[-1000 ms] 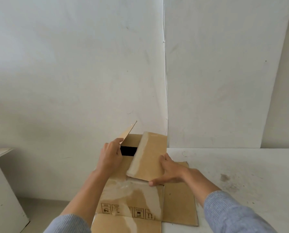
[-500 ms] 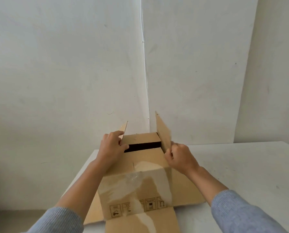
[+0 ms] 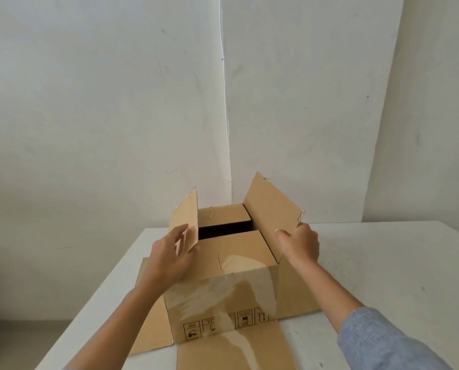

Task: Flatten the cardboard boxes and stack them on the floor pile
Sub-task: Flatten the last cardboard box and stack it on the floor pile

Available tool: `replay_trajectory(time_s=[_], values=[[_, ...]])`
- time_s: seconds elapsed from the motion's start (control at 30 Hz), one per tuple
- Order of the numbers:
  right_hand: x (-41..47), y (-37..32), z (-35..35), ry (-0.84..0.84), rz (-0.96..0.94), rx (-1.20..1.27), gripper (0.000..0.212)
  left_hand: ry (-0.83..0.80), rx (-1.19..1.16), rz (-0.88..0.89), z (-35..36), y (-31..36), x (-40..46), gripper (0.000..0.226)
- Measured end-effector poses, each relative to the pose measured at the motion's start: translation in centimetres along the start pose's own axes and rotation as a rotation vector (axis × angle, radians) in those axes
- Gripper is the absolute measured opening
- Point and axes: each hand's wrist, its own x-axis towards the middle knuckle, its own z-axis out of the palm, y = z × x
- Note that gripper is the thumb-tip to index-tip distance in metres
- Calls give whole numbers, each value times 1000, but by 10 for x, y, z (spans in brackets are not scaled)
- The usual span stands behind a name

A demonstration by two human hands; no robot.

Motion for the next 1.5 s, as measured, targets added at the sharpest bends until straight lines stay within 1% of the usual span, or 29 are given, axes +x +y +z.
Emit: replay_trajectory(time_s=[0.07, 0.13, 0.2, 0.27, 0.3, 0.37, 0.43, 0.47, 0.5, 0.6, 0.67, 0.73, 0.77, 0.8, 0.83, 0.9, 1.0, 1.07, 1.1, 1.17, 1.23, 1.33, 1.4, 1.5], values=[[11, -10, -14, 3, 69, 44, 19, 51, 30, 12, -2, 0, -5, 40], [24, -19, -32, -40, 25, 60, 14, 137, 13, 42, -3, 7, -6, 33], [33, -25, -48, -129, -26, 0, 7, 229, -3, 56, -1, 22, -7, 31], [38, -25, -60, -180, -67, -82, 13, 272, -11, 91, 4, 49, -12, 33], [39, -22, -66, -179, -81, -120, 18, 280, -32, 123, 8, 64, -14, 33], [39, -10, -80, -123, -76, -188, 20, 287, -90, 184, 18, 94, -16, 32], [39, 7, -99, -1, -48, -234, 10, 307, -128, 225, 27, 120, -13, 32], [39, 16, -110, 62, -37, -233, 10, 311, -134, 248, 31, 133, -13, 32], [39, 25, -119, 121, -30, -224, 14, 307, -145, 274, 35, 145, -14, 32], [38, 50, -142, 247, -6, -128, 22, 264, -249, 335, 47, 181, -18, 33], [35, 64, -156, 319, 25, -27, 20, 220, -307, 365, 51, 199, -16, 35], [33, 81, -164, 351, 22, 65, 16, 141, -369, 407, 52, 211, -11, 37], [32, 92, -165, 325, -9, 89, 15, 101, -368, 427, 53, 216, -8, 38], [31, 102, -164, 260, -52, 88, 15, 68, -359, 444, 55, 219, -5, 39], [31, 114, -162, 182, -93, 68, 14, 37, -349, 452, 58, 221, -2, 40], [33, 135, -155, 53, -105, -4, 15, -16, -327, 463, 64, 223, 3, 45], [37, 154, -150, -68, -65, -190, 27, -44, -285, 473, 74, 215, 17, 60], [38, 159, -150, -113, -92, -302, 37, -33, -211, 455, 81, 211, 23, 66], [40, 162, -150, -118, -116, -356, 47, -19, -175, 455, 84, 210, 24, 64], [44, 166, -149, -126, -167, -447, 66, 4, -157, 444, 89, 208, 26, 54], [49, 169, -146, -144, -202, -496, 73, 20, -194, 429, 89, 206, 26, 48], [55, 175, -142, -183, -200, -550, 71, 10, -246, 438, 90, 205, 25, 52], [61, 179, -139, -201, -195, -600, 67, 2, -264, 438, 91, 205, 22, 47], [67, 177, -134, -240, -206, -645, 49, -29, -302, 449, 92, 206, 21, 49]])
